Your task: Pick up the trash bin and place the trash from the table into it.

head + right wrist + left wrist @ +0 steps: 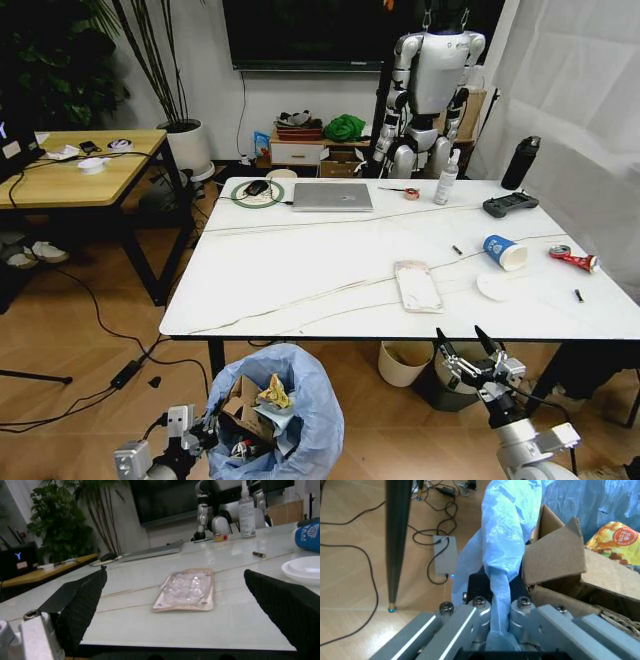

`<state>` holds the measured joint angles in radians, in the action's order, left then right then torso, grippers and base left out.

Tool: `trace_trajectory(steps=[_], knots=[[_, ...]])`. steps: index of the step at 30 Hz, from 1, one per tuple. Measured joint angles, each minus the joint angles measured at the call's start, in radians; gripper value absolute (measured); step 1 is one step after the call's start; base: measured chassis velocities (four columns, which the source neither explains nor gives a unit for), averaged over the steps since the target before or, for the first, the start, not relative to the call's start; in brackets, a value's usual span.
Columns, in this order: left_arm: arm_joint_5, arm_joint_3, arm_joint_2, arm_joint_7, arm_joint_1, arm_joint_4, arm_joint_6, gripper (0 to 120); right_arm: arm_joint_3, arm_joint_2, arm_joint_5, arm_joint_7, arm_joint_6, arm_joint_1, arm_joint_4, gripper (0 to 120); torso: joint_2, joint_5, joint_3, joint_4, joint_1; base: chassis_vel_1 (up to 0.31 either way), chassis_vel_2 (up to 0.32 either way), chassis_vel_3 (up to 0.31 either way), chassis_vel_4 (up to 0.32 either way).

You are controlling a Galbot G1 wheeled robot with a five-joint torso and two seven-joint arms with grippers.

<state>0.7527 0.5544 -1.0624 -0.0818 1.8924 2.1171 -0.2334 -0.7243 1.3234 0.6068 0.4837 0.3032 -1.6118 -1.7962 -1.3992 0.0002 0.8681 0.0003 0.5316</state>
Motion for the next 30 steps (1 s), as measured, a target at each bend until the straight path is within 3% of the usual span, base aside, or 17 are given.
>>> trace_trajectory(steps=[17,23,30], knots=[[-0.001,0.004,-0.002,-0.002,0.001,0.000,0.000,0,0.038,-0.047,-0.022,0.005,0.026,0.018,0.034,100,0.000,0.0002,0.000,-0.0003,0.000,-0.108,-0.115,0.107,0.101],[-0.007,0.013,-0.009,-0.005,0.007,0.009,0.000,0,0.086,-0.125,-0.002,0.005,-0.003,0.082,0.059,100,0.000,0.0000,0.000,-0.0002,0.000,0.000,0.000,0.000,0.000],[-0.029,0.036,-0.032,-0.005,0.033,0.024,0.001,0,0.212,-0.314,0.004,-0.105,-0.065,0.186,0.034,100,0.000,-0.0003,0.000,0.0001,0.000,0.000,0.000,0.000,0.000]])
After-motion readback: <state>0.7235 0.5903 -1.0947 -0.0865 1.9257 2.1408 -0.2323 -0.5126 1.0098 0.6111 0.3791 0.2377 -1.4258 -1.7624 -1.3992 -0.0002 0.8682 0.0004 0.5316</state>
